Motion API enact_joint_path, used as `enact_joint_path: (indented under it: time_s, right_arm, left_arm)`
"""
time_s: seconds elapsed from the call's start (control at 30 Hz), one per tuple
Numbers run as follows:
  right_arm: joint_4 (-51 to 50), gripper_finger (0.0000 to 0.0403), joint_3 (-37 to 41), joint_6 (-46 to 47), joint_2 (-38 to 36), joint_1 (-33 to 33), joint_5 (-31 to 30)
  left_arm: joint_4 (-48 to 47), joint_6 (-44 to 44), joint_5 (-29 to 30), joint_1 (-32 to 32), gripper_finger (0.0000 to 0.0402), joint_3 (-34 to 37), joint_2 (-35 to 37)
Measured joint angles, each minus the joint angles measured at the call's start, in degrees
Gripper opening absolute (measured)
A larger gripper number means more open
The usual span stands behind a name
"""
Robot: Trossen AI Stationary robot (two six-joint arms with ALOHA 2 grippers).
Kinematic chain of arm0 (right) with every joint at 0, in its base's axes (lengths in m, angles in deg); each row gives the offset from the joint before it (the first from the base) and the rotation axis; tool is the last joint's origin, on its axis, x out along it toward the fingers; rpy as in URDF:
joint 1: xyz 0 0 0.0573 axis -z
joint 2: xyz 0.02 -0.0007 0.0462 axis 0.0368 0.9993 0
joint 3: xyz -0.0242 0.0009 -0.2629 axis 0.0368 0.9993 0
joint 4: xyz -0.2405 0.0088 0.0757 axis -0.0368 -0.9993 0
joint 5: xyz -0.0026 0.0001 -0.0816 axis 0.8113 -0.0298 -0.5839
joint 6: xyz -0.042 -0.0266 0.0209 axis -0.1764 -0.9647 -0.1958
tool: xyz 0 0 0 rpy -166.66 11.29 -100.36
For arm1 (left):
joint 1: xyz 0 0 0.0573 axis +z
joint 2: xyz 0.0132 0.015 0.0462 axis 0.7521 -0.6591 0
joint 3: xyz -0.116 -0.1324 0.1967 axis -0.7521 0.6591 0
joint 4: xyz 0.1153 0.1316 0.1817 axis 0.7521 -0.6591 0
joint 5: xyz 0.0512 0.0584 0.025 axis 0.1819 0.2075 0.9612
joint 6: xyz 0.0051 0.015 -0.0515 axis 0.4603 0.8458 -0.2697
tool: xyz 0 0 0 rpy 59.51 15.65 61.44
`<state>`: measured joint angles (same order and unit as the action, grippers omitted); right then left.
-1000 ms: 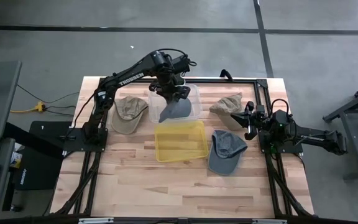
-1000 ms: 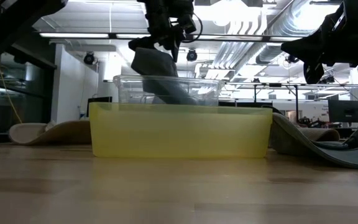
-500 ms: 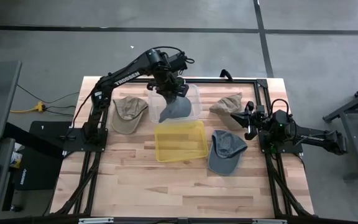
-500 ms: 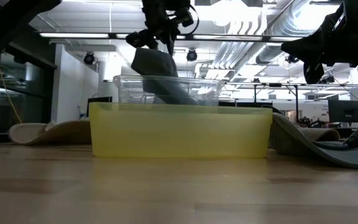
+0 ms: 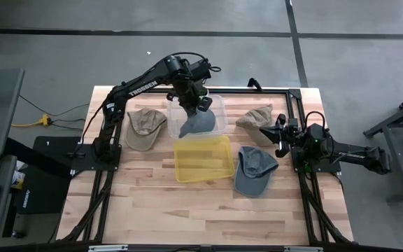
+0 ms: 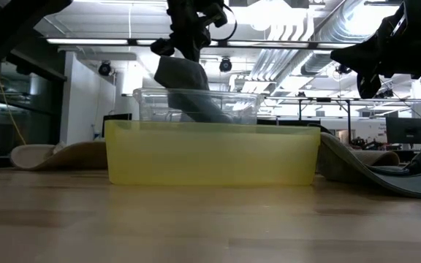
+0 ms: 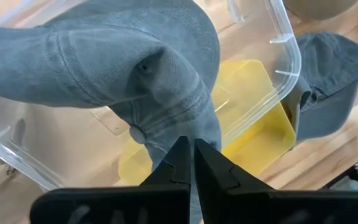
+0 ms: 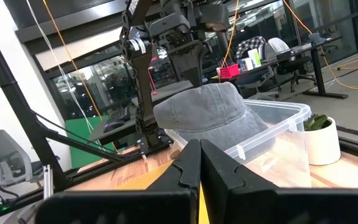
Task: Pick & Place hat
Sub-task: Put the bottom gray cap into the transparent bin
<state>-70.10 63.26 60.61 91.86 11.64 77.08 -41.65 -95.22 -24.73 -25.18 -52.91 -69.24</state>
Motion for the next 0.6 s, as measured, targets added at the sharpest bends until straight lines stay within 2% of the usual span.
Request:
enact_joint_path:
  time_s: [0.2, 0.4, 0.6]
  right_arm:
    - [0.02, 0.0000, 0.00, 0.00, 0.00, -0.01, 0.00]
    - [-0.07, 0.0000, 0.01, -0.01, -0.01, 0.00, 0.01]
    - [-0.13, 0.0000, 0.00, -0.02, 0.00, -0.01, 0.00]
  left_arm:
    - [0.41, 3.88, 0.15, 0.00, 0.0000, -1.58, -0.10]
    - [7.13, 8.90, 0.64, -0.86, 0.0000, -1.44, -0.15]
    - [4.97, 12.20, 1.85, -1.24, 0.0000, -1.60, -1.15]
